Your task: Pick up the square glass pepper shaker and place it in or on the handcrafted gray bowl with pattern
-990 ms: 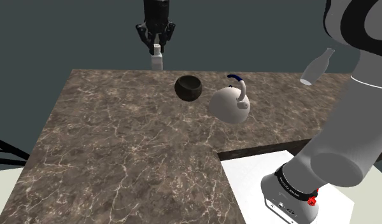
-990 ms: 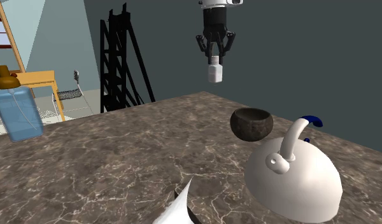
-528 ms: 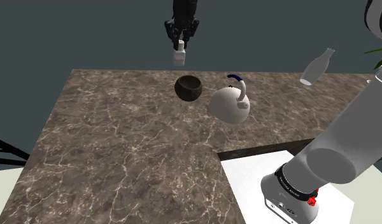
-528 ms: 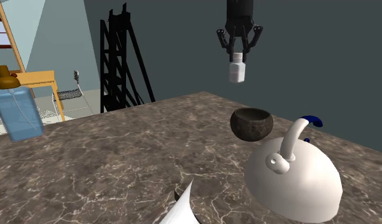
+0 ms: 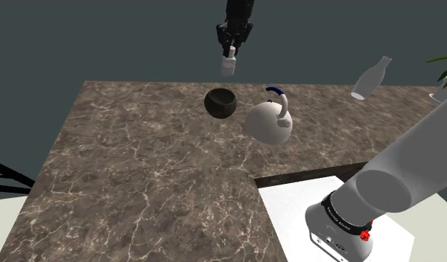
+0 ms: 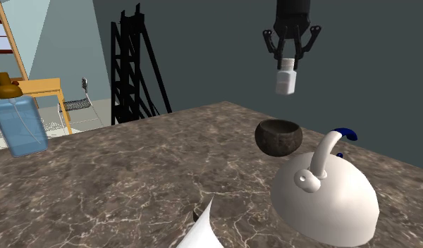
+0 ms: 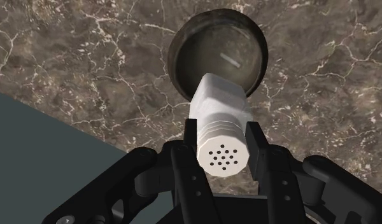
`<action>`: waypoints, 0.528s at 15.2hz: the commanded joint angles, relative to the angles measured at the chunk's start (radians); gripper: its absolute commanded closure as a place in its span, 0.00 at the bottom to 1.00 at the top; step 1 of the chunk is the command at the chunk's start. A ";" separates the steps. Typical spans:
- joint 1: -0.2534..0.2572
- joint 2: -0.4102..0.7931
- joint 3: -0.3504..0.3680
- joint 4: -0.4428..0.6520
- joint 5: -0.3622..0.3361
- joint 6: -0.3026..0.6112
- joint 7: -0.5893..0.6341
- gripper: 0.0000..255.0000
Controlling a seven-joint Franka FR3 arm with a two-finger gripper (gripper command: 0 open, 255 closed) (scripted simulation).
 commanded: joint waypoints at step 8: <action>-0.001 0.004 -0.001 -0.114 -0.003 0.118 0.004 1.00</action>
